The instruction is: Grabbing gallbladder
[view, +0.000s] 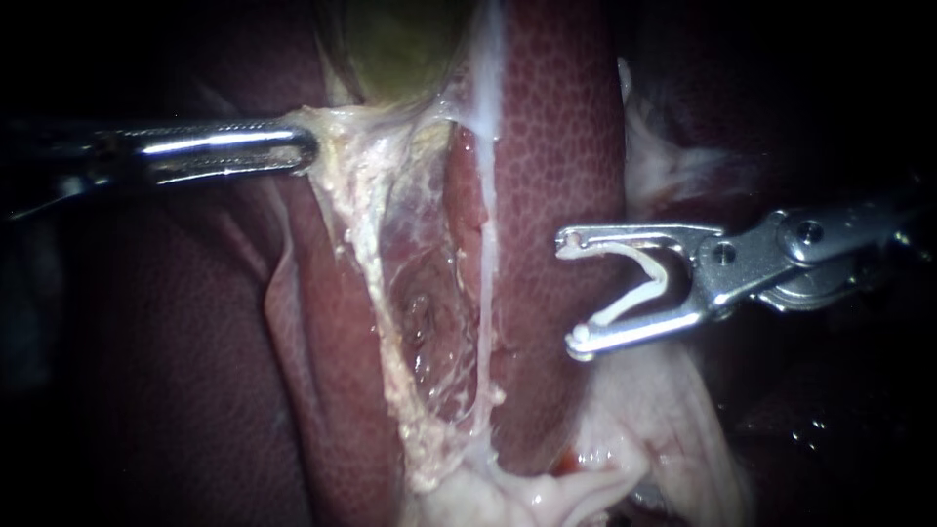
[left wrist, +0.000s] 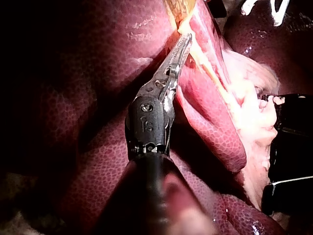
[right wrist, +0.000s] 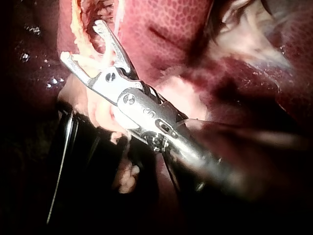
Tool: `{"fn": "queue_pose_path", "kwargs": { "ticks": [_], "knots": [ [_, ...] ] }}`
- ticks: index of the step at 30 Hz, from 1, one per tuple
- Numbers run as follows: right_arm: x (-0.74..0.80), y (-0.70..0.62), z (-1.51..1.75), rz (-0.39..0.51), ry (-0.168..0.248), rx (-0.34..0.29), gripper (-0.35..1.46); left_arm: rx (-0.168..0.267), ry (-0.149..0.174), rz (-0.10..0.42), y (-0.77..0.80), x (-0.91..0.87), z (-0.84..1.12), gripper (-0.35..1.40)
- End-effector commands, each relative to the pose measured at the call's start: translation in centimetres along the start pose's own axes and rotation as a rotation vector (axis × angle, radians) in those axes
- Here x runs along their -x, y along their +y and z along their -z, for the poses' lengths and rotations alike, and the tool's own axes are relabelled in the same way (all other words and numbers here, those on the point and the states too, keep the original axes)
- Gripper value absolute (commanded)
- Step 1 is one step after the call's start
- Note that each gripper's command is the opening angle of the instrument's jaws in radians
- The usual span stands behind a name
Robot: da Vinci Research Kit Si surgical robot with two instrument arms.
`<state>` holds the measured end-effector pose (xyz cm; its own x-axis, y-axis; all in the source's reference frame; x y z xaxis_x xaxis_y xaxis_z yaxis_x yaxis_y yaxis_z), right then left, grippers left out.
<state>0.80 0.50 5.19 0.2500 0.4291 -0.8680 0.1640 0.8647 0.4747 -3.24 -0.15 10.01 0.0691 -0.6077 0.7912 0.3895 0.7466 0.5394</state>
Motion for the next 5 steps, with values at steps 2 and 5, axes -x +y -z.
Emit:
{"fn": "queue_pose_path", "kwargs": {
  "ticks": [2, 5],
  "knots": [
    [0.00, 0.00, 0.00, 0.000, 0.000, 0.000, 0.60, 0.001, 0.000, 0.000, 0.00, 0.00, 0.00, -0.35],
    [0.00, 0.00, 0.00, 0.000, 0.000, 0.000, 0.60, 0.002, 0.000, 0.000, 0.00, 0.00, 0.00, -0.35]
  ]
}}
